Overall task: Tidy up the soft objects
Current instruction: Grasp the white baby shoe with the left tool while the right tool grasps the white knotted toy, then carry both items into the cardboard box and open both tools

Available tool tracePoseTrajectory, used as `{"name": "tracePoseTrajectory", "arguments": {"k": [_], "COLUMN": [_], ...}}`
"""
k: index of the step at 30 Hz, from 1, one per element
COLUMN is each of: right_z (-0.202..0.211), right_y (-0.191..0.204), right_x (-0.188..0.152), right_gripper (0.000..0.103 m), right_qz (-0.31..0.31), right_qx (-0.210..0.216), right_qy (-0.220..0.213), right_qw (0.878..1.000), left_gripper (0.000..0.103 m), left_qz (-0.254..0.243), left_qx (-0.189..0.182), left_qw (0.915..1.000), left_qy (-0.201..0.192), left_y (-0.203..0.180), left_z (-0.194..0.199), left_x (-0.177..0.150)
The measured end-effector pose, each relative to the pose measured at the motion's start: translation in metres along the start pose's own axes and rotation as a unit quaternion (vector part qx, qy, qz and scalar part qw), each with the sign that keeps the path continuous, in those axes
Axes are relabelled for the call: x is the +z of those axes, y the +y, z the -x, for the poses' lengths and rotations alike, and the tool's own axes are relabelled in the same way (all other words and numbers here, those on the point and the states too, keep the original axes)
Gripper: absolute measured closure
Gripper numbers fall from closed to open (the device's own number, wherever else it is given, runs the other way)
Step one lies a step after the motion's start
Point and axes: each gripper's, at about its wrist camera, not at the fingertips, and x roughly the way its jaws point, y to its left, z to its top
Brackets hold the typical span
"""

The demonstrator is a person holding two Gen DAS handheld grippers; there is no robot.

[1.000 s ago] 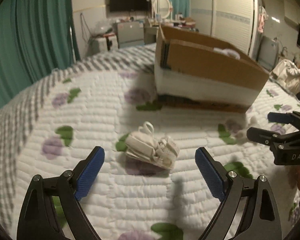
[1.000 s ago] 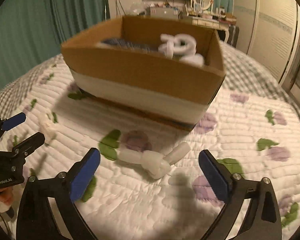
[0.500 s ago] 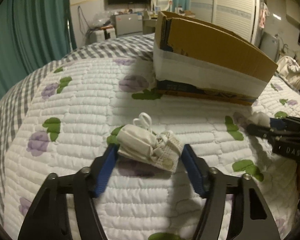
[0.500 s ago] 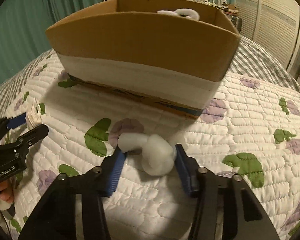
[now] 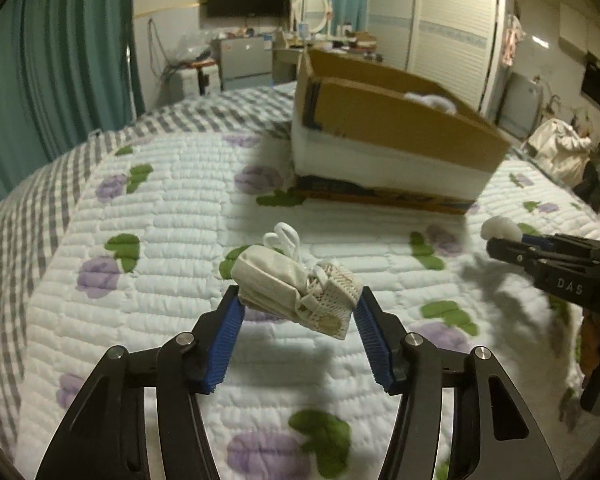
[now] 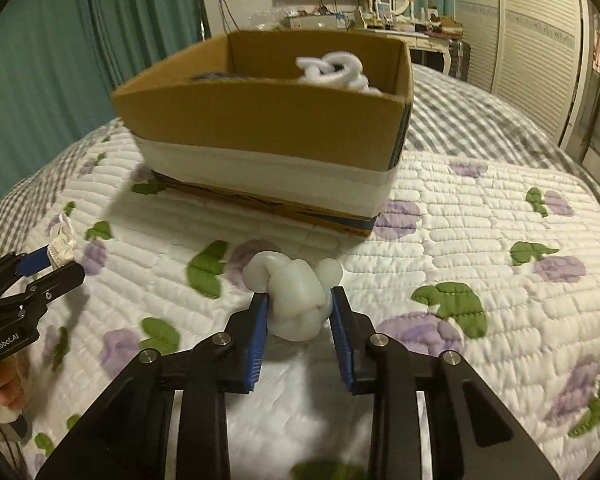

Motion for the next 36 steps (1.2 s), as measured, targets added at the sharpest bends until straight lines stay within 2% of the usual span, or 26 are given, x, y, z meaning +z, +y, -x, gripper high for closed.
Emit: {"name": "tracePoseTrajectory", "arguments": {"k": [6,13,21,29,36], "right_z": [0.043,0.119,0.190,0.208,0.175], "right_y": [0.024,0.046,0.061,0.059,0.045], "right_x": [0.002,0.014,0.055,0.118,0.171], "right_gripper": [0.074,0.073,0.073,0.073,0.073], "right_qz": [0.017,0.033,0.055,0.062,0.045], "right_qx": [0.002,0.003,0.012,0.015,0.023], "right_qy": [-0.023,-0.066,-0.126,-0.175,-0.187], "right_qw": [1.000,0.997,0.990,0.983,0.981], "left_gripper": [0.048,0.048,0.048,0.048,0.048], "left_qz": [-0.003,-0.016,-0.047,-0.061,-0.073], "left_qx": [-0.013,-0.034,-0.038,-0.039,-0.042], "left_qw": [0.9998,0.9978,0.9920,0.9879,0.9872], "left_qy": [-0.015,-0.056,-0.111,-0.137,-0.136], "left_y": [-0.012,-0.038,-0.057,-0.063,-0.070], "left_z": [0.040,0.095,0.133,0.112,0.068], "left_x": [0.011,0.037,0.083,0.129,0.177]}}
